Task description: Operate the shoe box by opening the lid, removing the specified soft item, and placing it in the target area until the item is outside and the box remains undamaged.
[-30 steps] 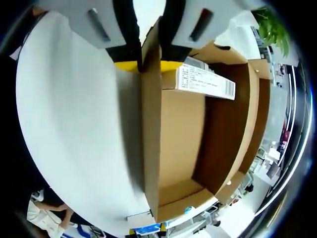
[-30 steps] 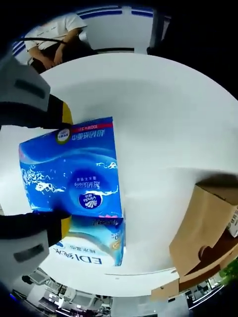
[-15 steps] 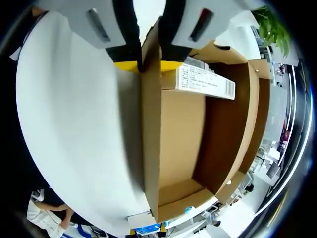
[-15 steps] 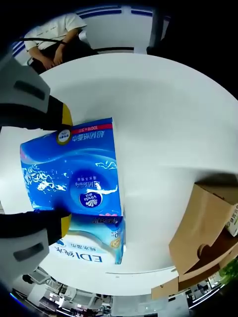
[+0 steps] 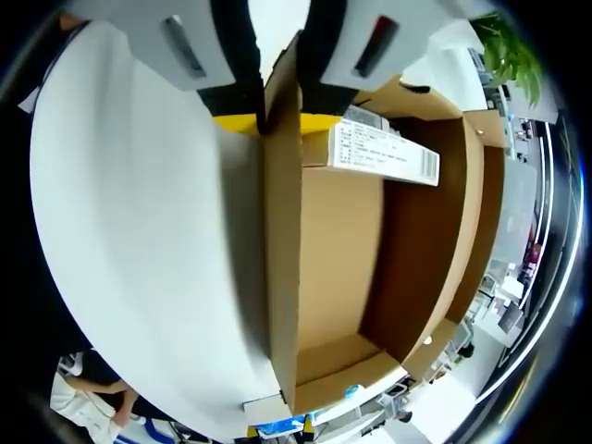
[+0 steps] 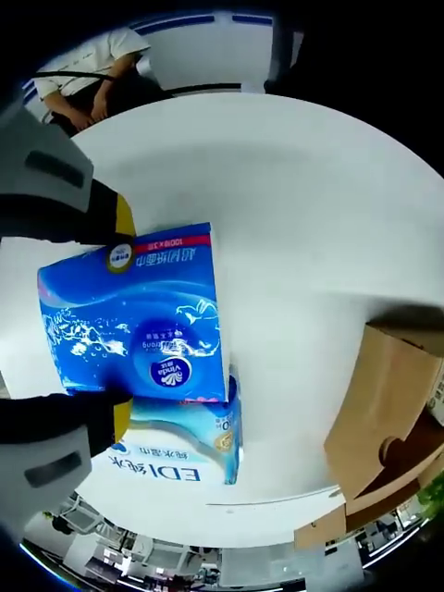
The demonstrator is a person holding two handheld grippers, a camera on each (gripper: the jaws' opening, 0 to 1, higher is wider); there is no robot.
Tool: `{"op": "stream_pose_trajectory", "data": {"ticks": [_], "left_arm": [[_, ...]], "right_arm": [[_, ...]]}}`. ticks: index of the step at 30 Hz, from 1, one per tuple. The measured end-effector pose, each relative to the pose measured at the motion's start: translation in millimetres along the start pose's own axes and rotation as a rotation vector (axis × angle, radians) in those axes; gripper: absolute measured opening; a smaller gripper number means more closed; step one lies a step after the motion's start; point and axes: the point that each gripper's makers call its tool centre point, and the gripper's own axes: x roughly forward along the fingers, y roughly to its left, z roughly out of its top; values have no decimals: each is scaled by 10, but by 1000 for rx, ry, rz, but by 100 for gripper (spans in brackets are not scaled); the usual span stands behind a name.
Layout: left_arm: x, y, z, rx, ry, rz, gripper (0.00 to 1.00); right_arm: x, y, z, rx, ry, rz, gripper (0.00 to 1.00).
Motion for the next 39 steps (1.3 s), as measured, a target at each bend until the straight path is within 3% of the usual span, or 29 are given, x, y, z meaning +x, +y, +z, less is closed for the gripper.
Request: {"op": "stream_pose_trajectory", "data": {"ticks": [23,28,33,39], "left_arm": [[-5,-12,2,4,-1,3,11],[-7,-15,0,4,-1,2,11],[-10,-18,-4,6,-2,5,11],[-12,-18,-6,8,-2,5,11]], "right_arm": [[-136,9,-37,3,-1,-19,61],[-239,29,44,20,-27,-24,60],[-429,15,104,-1,-12,-44,60],[-732,-133,468,-37,-101,-116,60]]}}
